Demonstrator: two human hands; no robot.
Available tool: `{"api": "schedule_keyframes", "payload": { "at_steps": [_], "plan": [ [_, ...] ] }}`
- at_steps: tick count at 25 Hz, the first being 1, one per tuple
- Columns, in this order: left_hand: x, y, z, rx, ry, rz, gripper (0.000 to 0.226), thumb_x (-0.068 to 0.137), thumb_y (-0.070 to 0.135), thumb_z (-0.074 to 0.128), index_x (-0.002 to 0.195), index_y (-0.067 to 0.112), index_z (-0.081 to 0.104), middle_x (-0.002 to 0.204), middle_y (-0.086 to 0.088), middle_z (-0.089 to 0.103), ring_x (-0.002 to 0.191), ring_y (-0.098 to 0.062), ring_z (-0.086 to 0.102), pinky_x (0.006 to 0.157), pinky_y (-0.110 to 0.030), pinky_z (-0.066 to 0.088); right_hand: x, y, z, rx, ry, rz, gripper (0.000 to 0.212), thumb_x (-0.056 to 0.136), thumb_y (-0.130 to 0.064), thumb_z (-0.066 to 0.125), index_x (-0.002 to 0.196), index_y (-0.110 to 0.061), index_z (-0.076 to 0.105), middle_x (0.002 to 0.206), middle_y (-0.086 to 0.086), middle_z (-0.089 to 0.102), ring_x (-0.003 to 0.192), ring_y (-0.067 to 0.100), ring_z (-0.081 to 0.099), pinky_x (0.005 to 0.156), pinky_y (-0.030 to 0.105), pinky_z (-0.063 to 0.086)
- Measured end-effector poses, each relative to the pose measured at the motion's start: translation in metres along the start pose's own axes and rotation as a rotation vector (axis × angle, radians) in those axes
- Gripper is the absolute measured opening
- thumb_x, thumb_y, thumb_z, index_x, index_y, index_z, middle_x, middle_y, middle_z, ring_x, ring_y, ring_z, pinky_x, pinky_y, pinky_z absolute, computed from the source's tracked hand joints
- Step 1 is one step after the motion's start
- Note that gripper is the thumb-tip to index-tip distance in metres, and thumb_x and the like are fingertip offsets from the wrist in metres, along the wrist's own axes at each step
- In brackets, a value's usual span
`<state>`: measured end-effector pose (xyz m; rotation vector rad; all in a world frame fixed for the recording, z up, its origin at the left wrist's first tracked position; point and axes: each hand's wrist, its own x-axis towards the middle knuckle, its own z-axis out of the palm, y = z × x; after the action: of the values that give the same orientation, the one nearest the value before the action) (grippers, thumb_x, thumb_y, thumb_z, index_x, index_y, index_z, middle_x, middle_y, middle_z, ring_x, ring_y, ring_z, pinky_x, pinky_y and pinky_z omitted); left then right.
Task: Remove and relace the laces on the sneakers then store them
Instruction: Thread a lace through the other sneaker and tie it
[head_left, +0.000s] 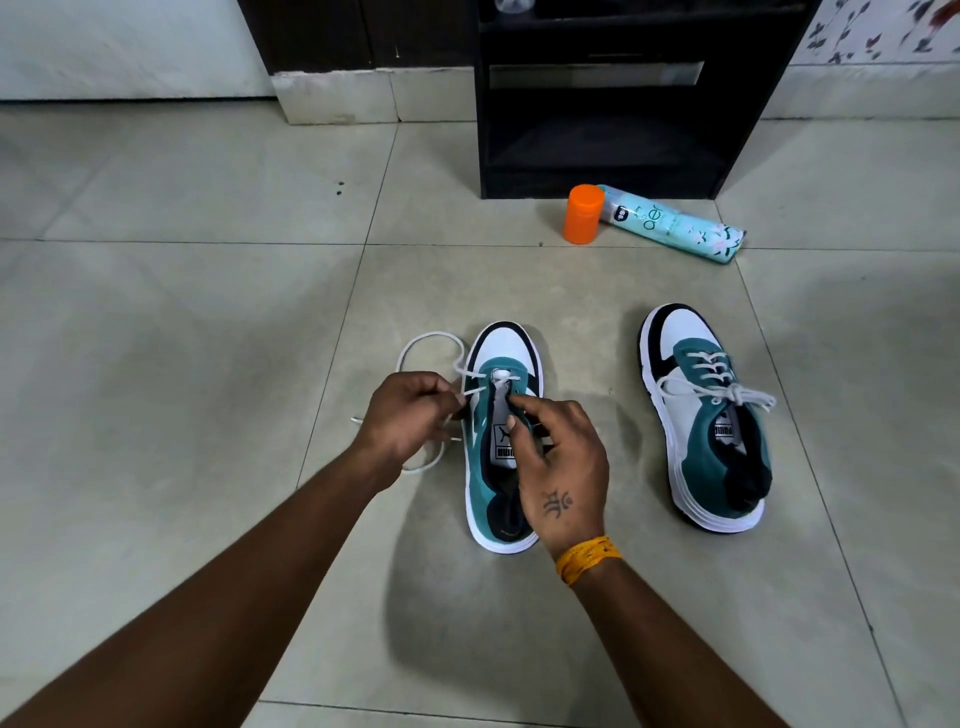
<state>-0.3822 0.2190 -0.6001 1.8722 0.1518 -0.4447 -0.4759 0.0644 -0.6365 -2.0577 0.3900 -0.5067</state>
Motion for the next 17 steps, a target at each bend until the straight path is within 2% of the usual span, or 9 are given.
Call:
{"api": "schedule_keyframes", "payload": {
  "at_steps": [1,3,5,7,10,14,17],
  "plan": [
    [0.000,0.003,0.003,-0.012,0.021,-0.023,0.019,0.092,0.017,0.072,0.075,0.010,0.075,0.073,-0.009,0.073,0.074,-0.029,0.073,0.063,-0.033,0.060,0.000,0.001,0.000,-0.005,-0.002,-0.001,0.026,0.091,-0.026,0.069,0.116,-0.032,0.073,0.105,-0.010,0.065,0.094,0.014,0.065,0.082,0.040,0.056],
    [0.002,0.008,0.011,0.018,0.090,-0.047,0.036,0.092,0.041,0.073,0.076,0.010,0.076,0.073,-0.011,0.074,0.069,-0.028,0.074,0.059,-0.032,0.058,0.000,0.002,0.000,-0.010,-0.006,-0.003,0.026,0.092,-0.025,0.069,0.116,-0.032,0.073,0.105,-0.010,0.065,0.095,0.014,0.065,0.081,0.039,0.056],
    [0.009,0.014,0.021,0.112,0.182,-0.024,0.048,0.087,0.055,0.073,0.070,0.010,0.073,0.061,-0.004,0.069,0.059,-0.023,0.068,0.060,-0.031,0.055,-0.001,0.002,0.000,-0.010,-0.007,-0.006,0.025,0.092,-0.024,0.070,0.116,-0.032,0.073,0.105,-0.010,0.064,0.094,0.014,0.065,0.080,0.040,0.056],
    [0.013,0.022,0.030,0.124,0.223,0.006,0.042,0.087,0.046,0.078,0.063,0.013,0.068,0.049,0.008,0.059,0.047,-0.008,0.055,0.059,-0.028,0.045,-0.001,0.002,0.000,-0.006,-0.009,-0.010,0.025,0.092,-0.023,0.070,0.116,-0.032,0.073,0.104,-0.009,0.064,0.094,0.014,0.065,0.080,0.040,0.056],
    [0.016,0.028,0.036,-0.025,0.247,0.023,0.028,0.090,0.023,0.077,0.065,0.013,0.069,0.051,0.012,0.059,0.045,0.002,0.049,0.063,-0.024,0.040,-0.001,0.002,-0.001,0.009,-0.007,-0.010,0.026,0.093,-0.021,0.070,0.116,-0.030,0.073,0.105,-0.009,0.065,0.094,0.015,0.066,0.081,0.041,0.056],
    [0.010,0.025,0.031,-0.053,0.286,0.029,0.022,0.094,0.019,0.070,0.075,0.008,0.072,0.060,0.009,0.062,0.053,0.000,0.051,0.065,-0.026,0.042,-0.001,0.002,-0.001,0.009,-0.005,-0.010,0.028,0.095,-0.017,0.066,0.119,-0.028,0.072,0.107,-0.008,0.066,0.096,0.014,0.066,0.083,0.040,0.057],
    [0.006,0.040,0.025,-0.220,0.224,0.040,0.021,0.095,0.012,0.063,0.075,0.015,0.070,0.078,-0.001,0.074,0.077,-0.011,0.066,0.074,-0.029,0.047,-0.002,0.002,0.000,-0.027,-0.012,-0.008,0.027,0.094,-0.019,0.066,0.119,-0.028,0.071,0.107,-0.007,0.066,0.096,0.017,0.066,0.082,0.041,0.057]
  ]
}}
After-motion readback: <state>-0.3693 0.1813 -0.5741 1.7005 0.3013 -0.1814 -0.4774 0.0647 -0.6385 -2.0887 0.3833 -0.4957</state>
